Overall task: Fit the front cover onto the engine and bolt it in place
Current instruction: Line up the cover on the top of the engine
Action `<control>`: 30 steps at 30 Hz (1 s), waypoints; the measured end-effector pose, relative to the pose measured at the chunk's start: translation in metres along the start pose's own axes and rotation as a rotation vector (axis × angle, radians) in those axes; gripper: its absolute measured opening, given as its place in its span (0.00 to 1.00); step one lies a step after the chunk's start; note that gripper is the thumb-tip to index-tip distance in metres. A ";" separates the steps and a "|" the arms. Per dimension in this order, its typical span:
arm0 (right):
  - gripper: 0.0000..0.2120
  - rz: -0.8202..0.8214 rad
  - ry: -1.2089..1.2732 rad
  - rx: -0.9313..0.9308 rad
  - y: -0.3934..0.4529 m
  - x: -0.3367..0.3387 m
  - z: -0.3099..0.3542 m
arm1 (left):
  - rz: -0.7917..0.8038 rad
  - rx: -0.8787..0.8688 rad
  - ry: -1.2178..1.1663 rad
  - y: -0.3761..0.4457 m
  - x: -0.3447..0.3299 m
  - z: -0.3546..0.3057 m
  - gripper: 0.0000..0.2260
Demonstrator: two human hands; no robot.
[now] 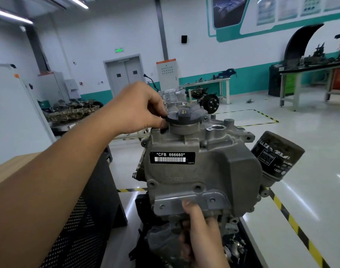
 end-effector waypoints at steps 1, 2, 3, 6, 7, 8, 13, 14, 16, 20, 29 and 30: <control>0.41 0.002 -0.003 -0.005 -0.001 0.000 0.001 | -0.043 -0.010 0.022 -0.001 0.003 -0.002 0.09; 0.41 0.006 -0.003 -0.008 -0.001 0.000 0.001 | -0.100 -0.015 0.017 -0.001 0.007 -0.003 0.09; 0.40 0.012 0.001 -0.007 -0.002 -0.001 0.001 | -0.155 -0.022 -0.027 -0.002 0.011 -0.006 0.08; 0.36 0.014 0.032 -0.005 -0.006 -0.002 0.005 | -0.168 -0.068 -0.212 0.005 0.013 -0.030 0.03; 0.35 0.011 0.045 -0.002 -0.007 -0.002 0.006 | -0.115 -0.109 -0.201 0.011 0.007 -0.044 0.03; 0.34 0.013 0.057 -0.002 -0.008 -0.003 0.006 | -0.052 -0.151 -0.158 0.018 -0.001 -0.057 0.04; 0.29 0.033 0.126 -0.012 -0.009 -0.001 0.006 | 0.247 -0.249 0.204 0.049 -0.042 -0.093 0.03; 0.27 0.038 0.132 -0.015 -0.008 0.000 0.006 | 0.268 -0.273 0.274 0.053 -0.046 -0.096 0.03; 0.23 0.050 0.141 -0.020 -0.008 0.000 0.006 | 0.284 -0.317 0.381 0.057 -0.051 -0.102 0.03; 0.22 0.069 0.151 -0.010 -0.009 0.004 0.006 | 0.377 -0.415 0.517 0.054 -0.065 -0.119 0.06; 0.14 0.049 0.166 0.018 -0.009 0.001 0.010 | 0.301 -0.556 0.622 0.041 -0.073 -0.125 0.10; 0.15 0.056 0.161 0.018 -0.009 0.000 0.010 | 0.297 -0.570 0.622 0.040 -0.072 -0.123 0.07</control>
Point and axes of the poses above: each hand's wrist, its own y-axis towards the middle knuckle, its own x-axis out of the back of the hand, z = x × y, the point moved 6 cm from there along y, towards the middle knuckle, and after that the axes turned 8 degrees about -z, right-handed, at the moved point
